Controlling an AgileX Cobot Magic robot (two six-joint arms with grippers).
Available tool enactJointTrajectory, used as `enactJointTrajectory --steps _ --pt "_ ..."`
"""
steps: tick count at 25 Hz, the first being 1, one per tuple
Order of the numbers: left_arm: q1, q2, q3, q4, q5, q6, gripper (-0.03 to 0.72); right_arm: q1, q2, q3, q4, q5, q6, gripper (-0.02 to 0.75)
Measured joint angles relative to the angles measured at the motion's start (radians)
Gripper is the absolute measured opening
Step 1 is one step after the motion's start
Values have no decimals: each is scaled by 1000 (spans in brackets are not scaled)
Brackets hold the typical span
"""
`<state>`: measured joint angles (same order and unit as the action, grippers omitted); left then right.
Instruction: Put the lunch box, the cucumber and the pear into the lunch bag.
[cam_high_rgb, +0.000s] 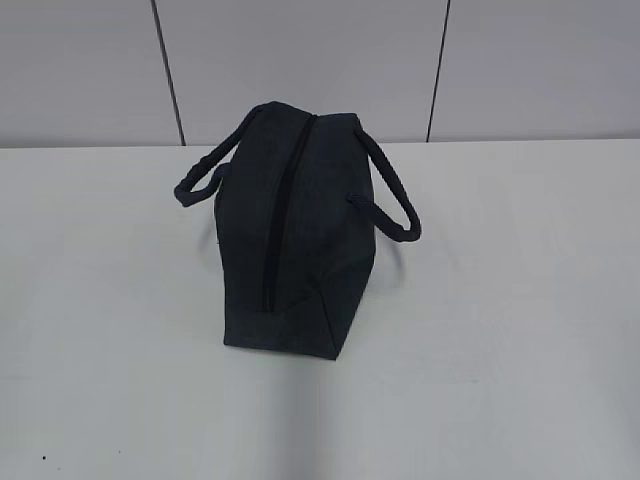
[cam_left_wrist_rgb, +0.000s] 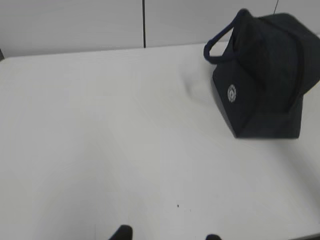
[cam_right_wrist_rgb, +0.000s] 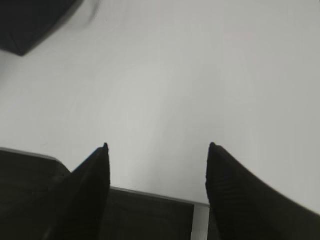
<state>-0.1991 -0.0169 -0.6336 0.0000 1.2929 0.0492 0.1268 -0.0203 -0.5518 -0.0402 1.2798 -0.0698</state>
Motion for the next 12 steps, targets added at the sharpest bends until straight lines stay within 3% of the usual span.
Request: enactJointTrajectory --steps 12 --pt "0 -3 113 -42 -180 0 280 4 0 52 -2 -117 -5 475"
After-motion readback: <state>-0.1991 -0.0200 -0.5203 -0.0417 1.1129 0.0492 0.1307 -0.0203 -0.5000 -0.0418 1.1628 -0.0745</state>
